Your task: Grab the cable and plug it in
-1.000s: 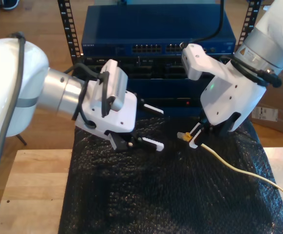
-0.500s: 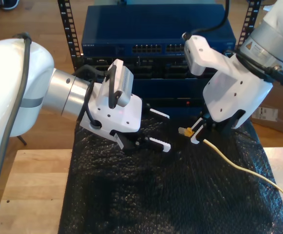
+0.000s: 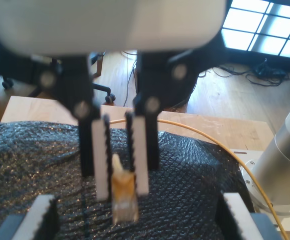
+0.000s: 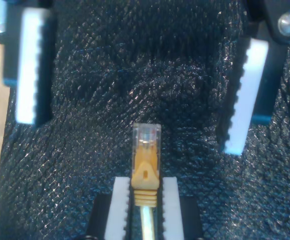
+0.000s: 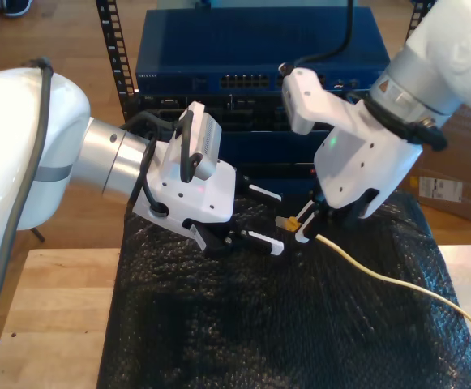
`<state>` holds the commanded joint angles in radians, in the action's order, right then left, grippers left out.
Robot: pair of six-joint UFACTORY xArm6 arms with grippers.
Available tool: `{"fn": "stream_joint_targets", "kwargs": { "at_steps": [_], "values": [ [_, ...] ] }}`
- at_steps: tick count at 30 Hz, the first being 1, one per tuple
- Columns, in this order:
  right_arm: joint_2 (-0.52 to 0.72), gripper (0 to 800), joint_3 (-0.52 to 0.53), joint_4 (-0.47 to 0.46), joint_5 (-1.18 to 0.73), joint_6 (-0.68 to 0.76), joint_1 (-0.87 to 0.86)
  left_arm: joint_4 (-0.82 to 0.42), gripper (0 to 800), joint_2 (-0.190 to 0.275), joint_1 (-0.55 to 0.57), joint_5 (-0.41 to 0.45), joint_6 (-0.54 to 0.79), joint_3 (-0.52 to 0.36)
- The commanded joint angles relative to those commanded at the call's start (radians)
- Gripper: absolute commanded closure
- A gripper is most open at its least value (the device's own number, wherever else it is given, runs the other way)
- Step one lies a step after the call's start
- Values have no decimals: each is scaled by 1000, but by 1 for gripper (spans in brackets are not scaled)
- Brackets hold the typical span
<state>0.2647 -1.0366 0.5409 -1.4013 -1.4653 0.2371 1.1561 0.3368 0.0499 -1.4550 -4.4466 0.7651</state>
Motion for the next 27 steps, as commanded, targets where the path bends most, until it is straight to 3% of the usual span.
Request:
{"fn": "stream_joint_targets", "kwargs": {
  "at_steps": [17, 27],
  "values": [
    [2, 791, 0, -2, 6, 0, 9, -2, 398, 0, -5, 15, 72, -5],
    [8, 788, 0, -2, 8, 0, 8, -2, 451, 0, -5, 17, 66, -11]
  ]
}}
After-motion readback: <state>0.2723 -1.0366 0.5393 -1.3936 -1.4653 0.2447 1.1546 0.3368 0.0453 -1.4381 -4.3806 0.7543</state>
